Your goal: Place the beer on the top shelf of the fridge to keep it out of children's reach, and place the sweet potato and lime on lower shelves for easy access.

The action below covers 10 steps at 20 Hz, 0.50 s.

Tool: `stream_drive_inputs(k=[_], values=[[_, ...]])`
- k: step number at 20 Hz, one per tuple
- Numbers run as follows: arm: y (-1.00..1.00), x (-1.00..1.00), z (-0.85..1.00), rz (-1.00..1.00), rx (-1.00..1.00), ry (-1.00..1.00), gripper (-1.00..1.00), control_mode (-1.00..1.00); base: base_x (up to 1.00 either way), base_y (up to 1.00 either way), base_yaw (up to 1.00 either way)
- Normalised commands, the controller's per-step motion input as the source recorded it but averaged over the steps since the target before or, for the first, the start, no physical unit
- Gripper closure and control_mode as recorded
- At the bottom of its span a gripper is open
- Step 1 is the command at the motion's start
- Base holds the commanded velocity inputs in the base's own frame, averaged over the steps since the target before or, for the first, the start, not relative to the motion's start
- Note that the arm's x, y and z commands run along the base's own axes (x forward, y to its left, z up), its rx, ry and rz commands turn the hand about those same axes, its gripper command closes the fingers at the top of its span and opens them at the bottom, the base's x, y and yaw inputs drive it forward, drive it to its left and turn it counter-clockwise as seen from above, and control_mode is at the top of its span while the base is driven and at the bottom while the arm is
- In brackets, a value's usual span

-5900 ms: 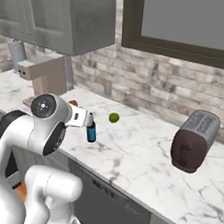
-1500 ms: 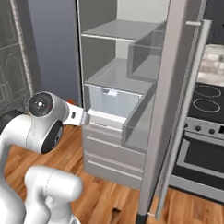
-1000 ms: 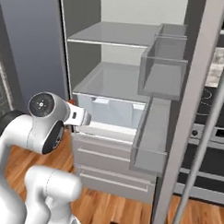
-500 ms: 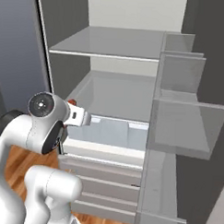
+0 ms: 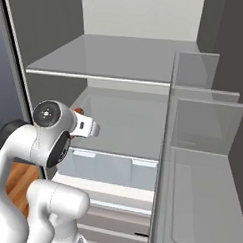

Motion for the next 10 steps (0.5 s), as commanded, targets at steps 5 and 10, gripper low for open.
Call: stream_drive_inputs(k=[5, 10], values=[[0.00, 0.05, -0.07, 0.00, 0.00, -0.01, 1.00, -1.00, 0.27, 0.00, 0.00], [0.00, 0.29, -0.43, 0.00, -0.02, -0.05, 1.00, -1.00, 0.00, 0.00, 0.00]])
